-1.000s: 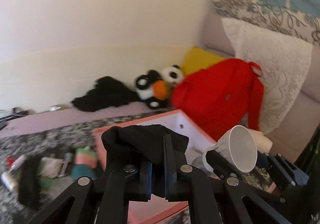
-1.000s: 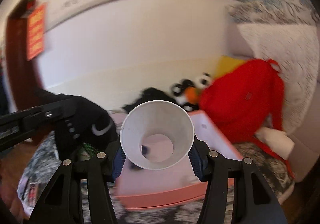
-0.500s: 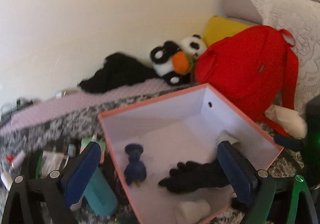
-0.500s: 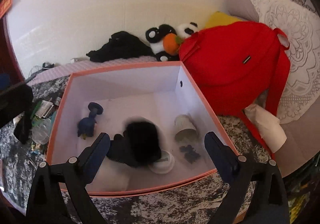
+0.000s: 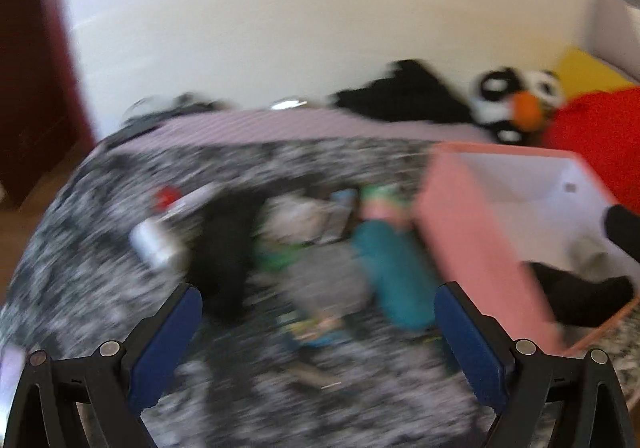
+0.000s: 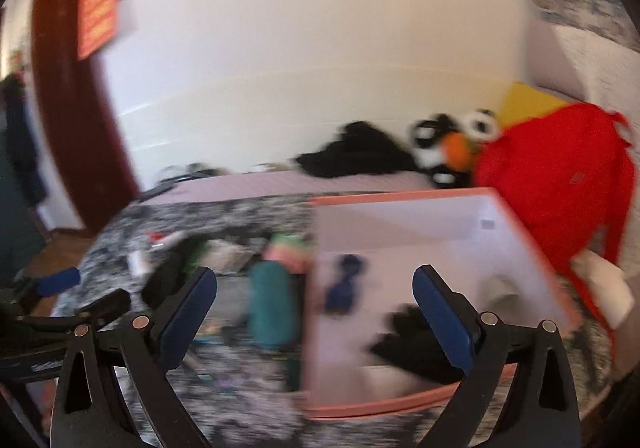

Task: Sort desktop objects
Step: 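Grasp the white pill bottle with the left tool while the right tool grasps the other black glove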

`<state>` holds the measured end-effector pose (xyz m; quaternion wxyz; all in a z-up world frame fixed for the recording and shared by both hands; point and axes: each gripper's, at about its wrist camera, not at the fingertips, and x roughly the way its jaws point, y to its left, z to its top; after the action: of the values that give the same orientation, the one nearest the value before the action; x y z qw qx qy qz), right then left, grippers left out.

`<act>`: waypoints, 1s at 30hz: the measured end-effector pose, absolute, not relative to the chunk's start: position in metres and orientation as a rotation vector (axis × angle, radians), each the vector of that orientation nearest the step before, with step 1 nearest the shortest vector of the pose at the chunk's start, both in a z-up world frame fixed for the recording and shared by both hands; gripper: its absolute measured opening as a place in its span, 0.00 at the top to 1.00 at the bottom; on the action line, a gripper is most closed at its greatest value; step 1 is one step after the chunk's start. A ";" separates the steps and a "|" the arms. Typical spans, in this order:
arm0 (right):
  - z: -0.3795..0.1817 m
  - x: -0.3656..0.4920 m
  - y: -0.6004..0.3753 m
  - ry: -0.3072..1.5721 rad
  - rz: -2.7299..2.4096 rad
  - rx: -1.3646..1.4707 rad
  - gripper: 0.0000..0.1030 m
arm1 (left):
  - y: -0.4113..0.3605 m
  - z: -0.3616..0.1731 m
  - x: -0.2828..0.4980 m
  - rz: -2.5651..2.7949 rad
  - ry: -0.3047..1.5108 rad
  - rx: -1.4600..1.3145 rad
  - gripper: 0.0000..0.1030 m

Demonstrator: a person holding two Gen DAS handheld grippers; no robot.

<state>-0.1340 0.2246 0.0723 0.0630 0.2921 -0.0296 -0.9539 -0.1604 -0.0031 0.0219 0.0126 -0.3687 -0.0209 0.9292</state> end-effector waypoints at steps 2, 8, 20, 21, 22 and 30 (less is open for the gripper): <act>0.061 -0.143 0.187 -0.066 -2.805 0.898 0.03 | -0.039 0.012 -0.161 2.936 -0.124 -1.202 0.06; 0.007 -0.181 0.092 0.042 -2.657 1.028 0.03 | -0.129 -0.025 -0.178 3.005 -0.284 -1.366 0.06; -0.092 -0.278 0.021 -0.083 -2.441 1.309 0.04 | -0.193 -0.090 -0.283 3.014 -0.554 -1.505 0.06; -0.097 -0.285 0.016 -0.087 -2.437 1.319 0.04 | -0.191 -0.094 -0.291 3.000 -0.563 -1.516 0.06; -0.103 -0.293 0.011 -0.088 -2.432 1.331 0.04 | -0.189 -0.098 -0.300 2.989 -0.562 -1.531 0.06; -0.153 -0.330 -0.024 -0.021 -2.390 1.405 0.19 | -0.177 -0.136 -0.360 2.892 -0.487 -1.643 0.06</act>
<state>-0.3303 -0.0240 -0.1530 0.1834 0.4981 -0.0075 -0.8475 -0.3598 -0.1770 -0.1359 -0.1098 -0.4857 -0.1441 0.8551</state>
